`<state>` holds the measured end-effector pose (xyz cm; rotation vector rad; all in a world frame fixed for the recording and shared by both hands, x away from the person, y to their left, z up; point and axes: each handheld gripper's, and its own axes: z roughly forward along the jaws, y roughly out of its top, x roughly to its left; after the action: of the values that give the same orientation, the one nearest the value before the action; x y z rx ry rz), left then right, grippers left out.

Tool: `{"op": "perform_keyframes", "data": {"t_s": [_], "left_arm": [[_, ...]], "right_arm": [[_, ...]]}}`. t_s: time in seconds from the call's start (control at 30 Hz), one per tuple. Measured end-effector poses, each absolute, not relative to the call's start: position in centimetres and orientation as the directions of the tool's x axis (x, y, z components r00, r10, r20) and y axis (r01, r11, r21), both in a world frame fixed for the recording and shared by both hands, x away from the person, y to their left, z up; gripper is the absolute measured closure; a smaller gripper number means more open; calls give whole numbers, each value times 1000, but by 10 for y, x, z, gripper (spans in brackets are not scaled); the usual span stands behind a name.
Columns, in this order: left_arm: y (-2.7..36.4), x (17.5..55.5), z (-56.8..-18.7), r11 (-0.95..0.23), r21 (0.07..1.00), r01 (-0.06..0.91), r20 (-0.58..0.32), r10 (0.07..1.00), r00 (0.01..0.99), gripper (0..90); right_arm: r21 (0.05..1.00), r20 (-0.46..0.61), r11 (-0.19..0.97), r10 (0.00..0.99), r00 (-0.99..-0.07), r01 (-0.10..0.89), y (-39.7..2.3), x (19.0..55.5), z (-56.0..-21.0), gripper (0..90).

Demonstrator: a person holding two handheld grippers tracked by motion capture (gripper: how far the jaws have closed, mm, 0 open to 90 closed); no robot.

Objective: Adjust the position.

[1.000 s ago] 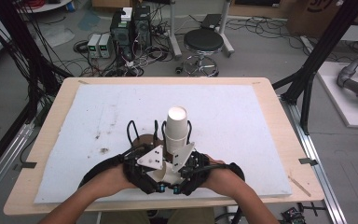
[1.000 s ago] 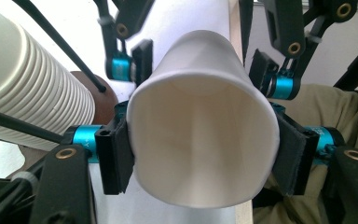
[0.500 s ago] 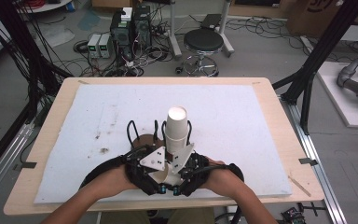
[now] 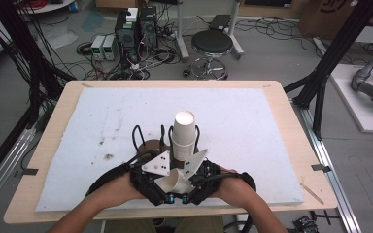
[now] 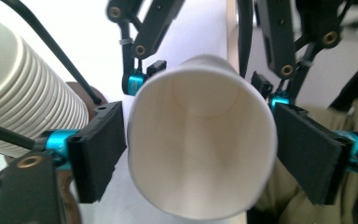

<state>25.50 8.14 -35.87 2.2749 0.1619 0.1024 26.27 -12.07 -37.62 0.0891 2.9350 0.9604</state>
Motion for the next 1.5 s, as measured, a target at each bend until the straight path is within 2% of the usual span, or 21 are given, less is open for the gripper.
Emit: {"op": "perform_keyframes", "data": {"t_s": [0.17, 0.27, 0.5, 0.77, 0.93, 1.2, 1.5], "left_arm": [[93, 256, -360, -558, 821, 121, -18, 186, 982, 181], [109, 254, -361, -429, 893, 137, -40, 228, 973, 182], [142, 252, -367, -224, 960, 166, -88, 324, 942, 181], [167, 252, -379, -150, 972, 181, -107, 403, 909, 189], [188, 256, -388, -71, 975, 211, -162, 423, 892, 207], [206, 260, -401, -18, 973, 230, -193, 482, 855, 174], [221, 260, -405, 10, 981, 192, -168, 525, 834, 180]], "right_arm": [[655, -16, 752, 107, -994, 70, -136, 263, -379, 366], [703, -3, 705, 134, -991, 93, -150, 263, -385, 366], [805, 0, 583, 189, -982, 112, -177, 259, -393, 360], [869, 12, 472, 276, -961, 147, -199, 256, -398, 348], [906, -1, 397, 350, -937, 147, -212, 256, -398, 348], [950, -27, 284, 495, -869, 132, -236, 259, -394, 342], [968, -44, 229, 568, -822, 106, -256, 263, -392, 340]]}}
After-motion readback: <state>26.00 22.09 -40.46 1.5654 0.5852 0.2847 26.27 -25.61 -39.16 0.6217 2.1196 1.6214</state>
